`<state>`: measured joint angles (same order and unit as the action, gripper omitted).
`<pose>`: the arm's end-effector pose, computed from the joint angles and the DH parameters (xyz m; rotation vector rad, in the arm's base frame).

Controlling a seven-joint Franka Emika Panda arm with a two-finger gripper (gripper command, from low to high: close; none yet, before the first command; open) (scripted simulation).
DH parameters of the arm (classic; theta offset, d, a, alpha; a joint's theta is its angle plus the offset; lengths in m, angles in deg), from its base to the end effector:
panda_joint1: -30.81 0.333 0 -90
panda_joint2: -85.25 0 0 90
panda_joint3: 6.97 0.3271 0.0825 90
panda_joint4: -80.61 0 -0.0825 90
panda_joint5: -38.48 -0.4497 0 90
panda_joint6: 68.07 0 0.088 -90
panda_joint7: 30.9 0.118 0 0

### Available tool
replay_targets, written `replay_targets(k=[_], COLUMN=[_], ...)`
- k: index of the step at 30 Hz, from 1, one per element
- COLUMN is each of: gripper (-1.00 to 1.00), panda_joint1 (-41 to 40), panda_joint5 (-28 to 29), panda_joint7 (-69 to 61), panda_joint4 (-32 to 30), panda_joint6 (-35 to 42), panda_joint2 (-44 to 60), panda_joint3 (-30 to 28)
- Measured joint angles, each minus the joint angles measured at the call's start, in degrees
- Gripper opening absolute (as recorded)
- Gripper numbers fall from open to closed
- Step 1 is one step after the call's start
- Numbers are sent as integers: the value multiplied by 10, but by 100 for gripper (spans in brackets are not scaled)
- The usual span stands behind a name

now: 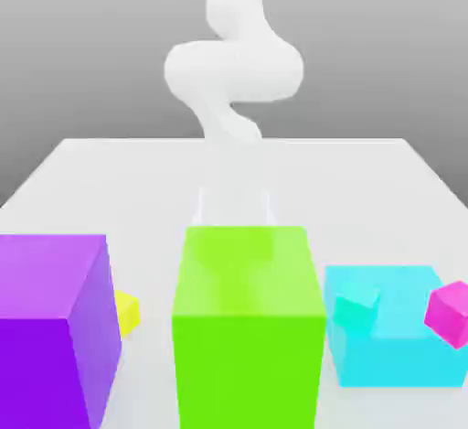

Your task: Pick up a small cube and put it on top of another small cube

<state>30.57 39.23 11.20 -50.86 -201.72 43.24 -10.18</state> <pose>0.4358 -0.0339 0.6941 -2.4742 1.0324 -1.0122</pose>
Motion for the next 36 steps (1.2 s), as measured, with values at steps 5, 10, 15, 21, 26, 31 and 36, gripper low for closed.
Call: replay_targets(k=[5,10,15,21,26,31,36], gripper=[0,0,0,0,0,0,-100], panda_joint1=[-38,-92,-132,-169,-99,-92,-202], panda_joint5=[27,60,69,40,-9,-86,-190], panda_joint7=[-75,-132,-162,-154,-42,-30,-105], panda_joint4=[-1,-32,-89,-191,-287,-309,-288], panda_joint6=[-31,-27,-48,-120,-234,-335,-417], panda_joint2=[100,201,301,421,440,474,574], panda_joint3=[-90,-172,-232,-260,-196,-163,-29])
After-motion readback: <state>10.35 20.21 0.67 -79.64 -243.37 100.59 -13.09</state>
